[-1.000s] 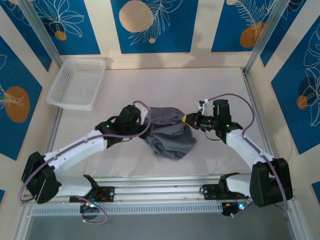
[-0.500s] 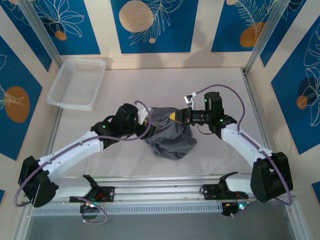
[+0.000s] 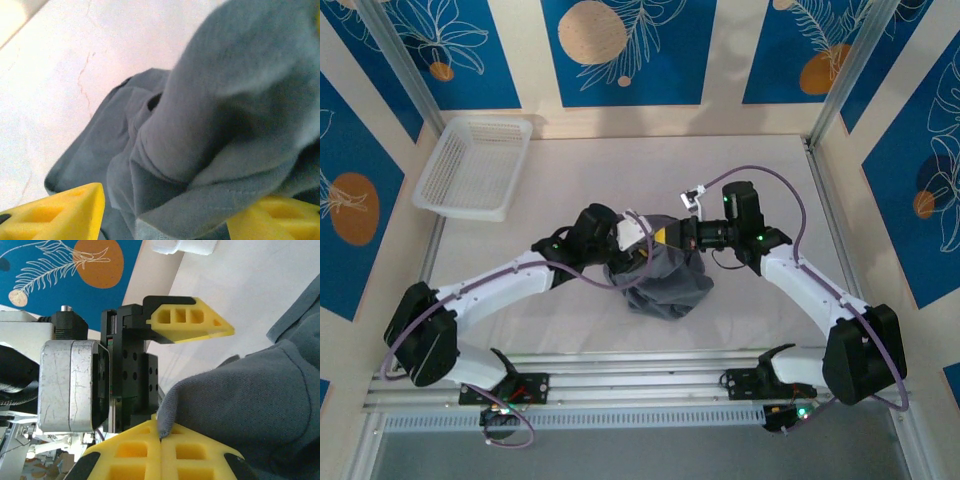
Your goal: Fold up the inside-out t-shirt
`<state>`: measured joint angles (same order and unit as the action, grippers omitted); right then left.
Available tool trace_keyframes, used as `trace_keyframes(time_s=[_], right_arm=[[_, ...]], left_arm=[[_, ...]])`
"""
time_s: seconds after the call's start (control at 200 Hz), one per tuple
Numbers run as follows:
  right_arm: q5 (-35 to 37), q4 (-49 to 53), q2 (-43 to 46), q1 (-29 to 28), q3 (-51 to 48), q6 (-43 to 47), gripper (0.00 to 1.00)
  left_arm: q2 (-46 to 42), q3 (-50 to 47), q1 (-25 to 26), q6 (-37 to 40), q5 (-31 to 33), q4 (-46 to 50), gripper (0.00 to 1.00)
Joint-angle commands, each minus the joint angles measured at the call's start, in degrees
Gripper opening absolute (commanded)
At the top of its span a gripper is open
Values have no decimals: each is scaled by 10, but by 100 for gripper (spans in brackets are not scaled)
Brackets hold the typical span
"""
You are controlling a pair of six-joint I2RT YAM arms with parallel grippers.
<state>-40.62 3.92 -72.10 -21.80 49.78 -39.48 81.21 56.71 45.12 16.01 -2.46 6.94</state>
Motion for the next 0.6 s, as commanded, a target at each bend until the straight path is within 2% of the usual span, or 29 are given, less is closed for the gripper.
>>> trace_keyframes(time_s=[0.0,0.11,0.235,0.335,0.37,0.42,0.445,0.5,0.595], right_arm=[[-13,16,0,-4,15,10,0],[16,23,-3,9,10,5,1],[35,26,-42,76,-17,-2,1],[-10,14,-115,116,-17,24,1],[-31,33,-136,121,0,29,8],[-64,51,-151,126,19,26,26],[-74,51,-151,127,21,18,31],[-65,40,-129,129,15,1,37],[16,41,-48,130,-14,-13,42]], left_arm=[[6,0,-1,36,-42,-46,47],[-16,2,-2,6,-74,-52,0],[-69,21,-18,-99,-171,-41,0],[-91,40,-30,-179,-223,-26,0],[-93,46,-32,-196,-226,-14,0],[-97,51,-34,-212,-228,-2,0],[-99,50,-34,-219,-229,-1,0],[-105,43,-36,-232,-227,-5,0],[-102,38,-39,-243,-221,-7,0]])
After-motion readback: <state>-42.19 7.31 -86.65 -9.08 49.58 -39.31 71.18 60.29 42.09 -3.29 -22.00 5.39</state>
